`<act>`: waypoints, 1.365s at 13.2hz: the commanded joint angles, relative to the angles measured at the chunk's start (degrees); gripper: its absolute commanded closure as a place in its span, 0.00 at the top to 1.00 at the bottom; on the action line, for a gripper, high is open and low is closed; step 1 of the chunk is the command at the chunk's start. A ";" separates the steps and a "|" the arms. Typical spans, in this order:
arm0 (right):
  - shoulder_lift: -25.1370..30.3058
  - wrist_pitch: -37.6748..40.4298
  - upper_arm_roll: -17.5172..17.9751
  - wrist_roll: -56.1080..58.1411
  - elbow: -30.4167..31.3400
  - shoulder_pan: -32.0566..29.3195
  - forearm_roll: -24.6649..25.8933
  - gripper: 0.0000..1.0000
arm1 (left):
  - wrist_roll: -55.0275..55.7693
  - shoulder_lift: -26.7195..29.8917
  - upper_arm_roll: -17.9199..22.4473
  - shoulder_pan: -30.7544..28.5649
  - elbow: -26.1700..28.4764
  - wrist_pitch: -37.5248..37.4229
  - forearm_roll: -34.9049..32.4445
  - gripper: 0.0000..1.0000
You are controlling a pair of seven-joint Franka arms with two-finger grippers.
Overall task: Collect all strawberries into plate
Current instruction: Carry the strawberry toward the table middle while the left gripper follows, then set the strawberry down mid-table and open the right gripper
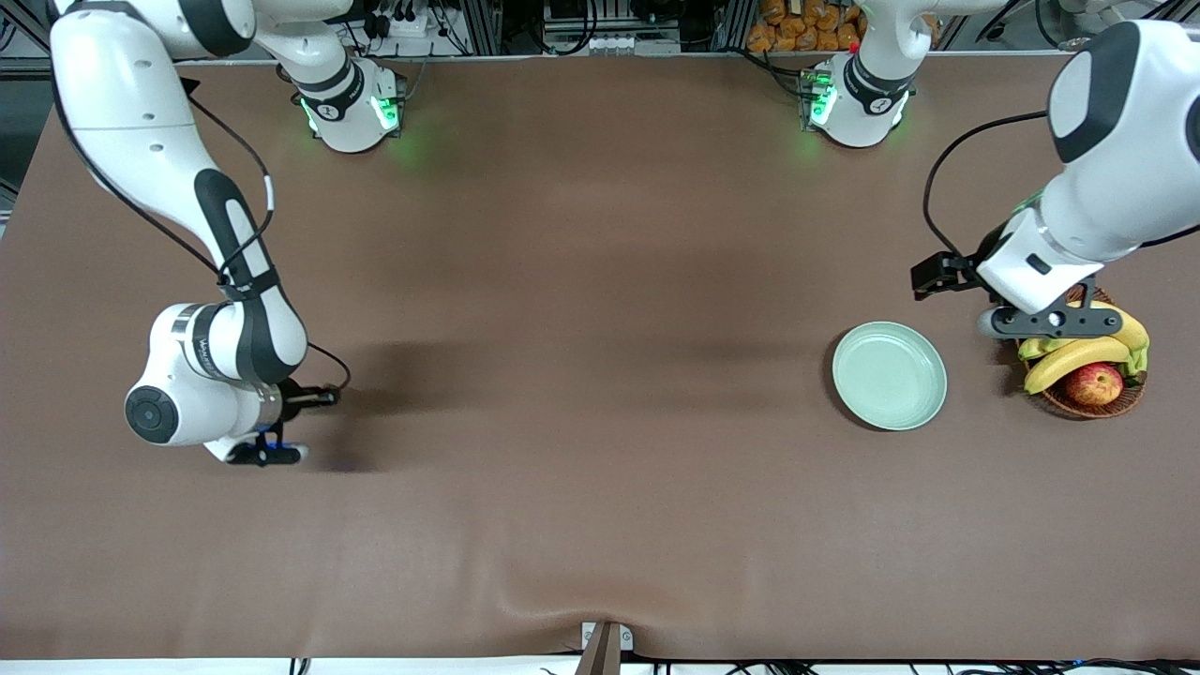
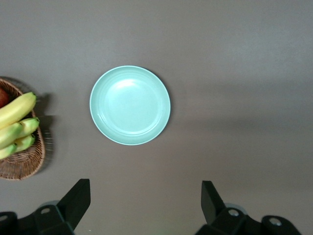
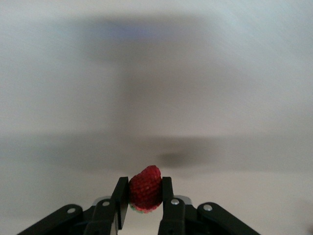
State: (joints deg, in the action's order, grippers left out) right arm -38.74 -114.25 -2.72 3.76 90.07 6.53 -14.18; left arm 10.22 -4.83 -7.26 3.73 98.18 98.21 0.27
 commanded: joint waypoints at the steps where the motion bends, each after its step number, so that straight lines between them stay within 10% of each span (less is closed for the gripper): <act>1: 0.78 1.04 -0.44 -4.87 -2.18 6.10 -12.22 0.00 | 5.41 -0.44 -2.31 0.14 0.52 2.15 0.70 1.00; 3: 0.43 1.13 -0.44 -10.60 -2.00 12.33 -22.43 0.00 | 8.75 -1.40 -4.42 0.14 0.79 4.17 0.70 1.00; 11: -6.95 -15.64 -0.44 -10.70 -1.91 30.90 -35.48 0.00 | 19.38 -4.21 -10.31 0.93 9.75 14.20 0.79 1.00; 12: -7.31 -15.74 -0.44 -10.44 -1.91 31.34 -35.57 0.08 | 21.58 -5.27 -10.67 1.98 9.67 14.64 0.79 1.00; 15: -7.40 -15.39 -0.53 -10.27 -1.65 30.74 -35.40 0.74 | 29.04 -8.70 -10.76 5.58 9.40 16.30 0.79 1.00; 18: -5.65 -12.51 -0.79 -10.35 -1.74 27.67 -35.31 0.92 | 34.50 -11.24 -10.76 9.36 7.04 18.77 1.05 1.00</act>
State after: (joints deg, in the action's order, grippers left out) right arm -46.48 -129.83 -3.62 -7.26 88.06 36.66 -48.28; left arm 41.77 -14.57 -18.16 11.13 107.63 116.00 0.28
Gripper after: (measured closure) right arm 0.295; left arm 0.000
